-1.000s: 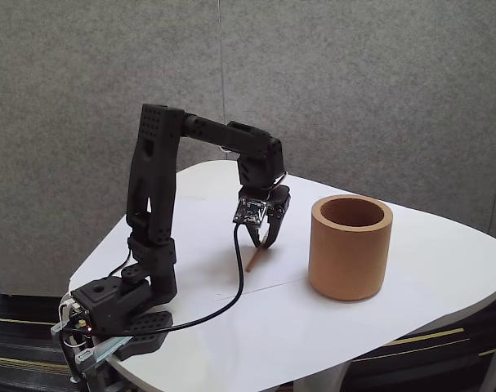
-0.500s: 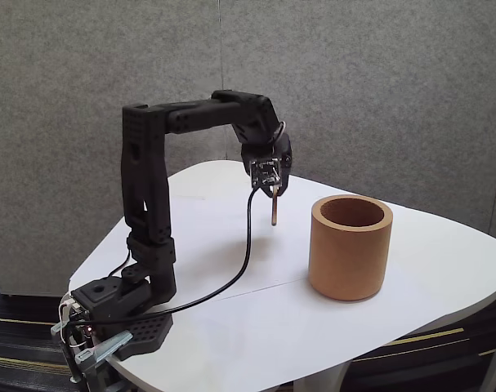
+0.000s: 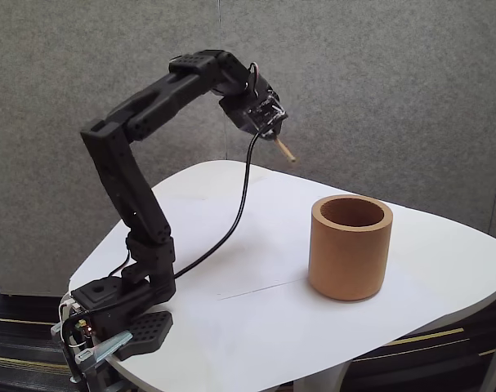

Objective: Grab the pen and put it in the pen holder.

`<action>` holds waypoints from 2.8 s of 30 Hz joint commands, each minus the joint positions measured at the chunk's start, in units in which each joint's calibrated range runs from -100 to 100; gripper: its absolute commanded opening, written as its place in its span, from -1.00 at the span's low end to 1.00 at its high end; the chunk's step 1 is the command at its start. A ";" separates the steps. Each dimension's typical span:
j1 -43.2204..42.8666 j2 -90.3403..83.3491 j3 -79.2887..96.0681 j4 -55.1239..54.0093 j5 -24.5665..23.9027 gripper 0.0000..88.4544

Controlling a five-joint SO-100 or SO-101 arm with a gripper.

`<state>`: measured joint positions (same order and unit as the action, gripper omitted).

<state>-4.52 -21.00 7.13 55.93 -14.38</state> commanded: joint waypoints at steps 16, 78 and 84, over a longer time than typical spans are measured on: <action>12.35 -16.29 8.84 -30.25 41.68 -0.99; 30.94 -27.11 66.06 -68.22 65.79 -0.99; 30.58 -19.55 60.56 -68.22 65.42 -0.99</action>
<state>26.40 -43.35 73.29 -11.36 51.16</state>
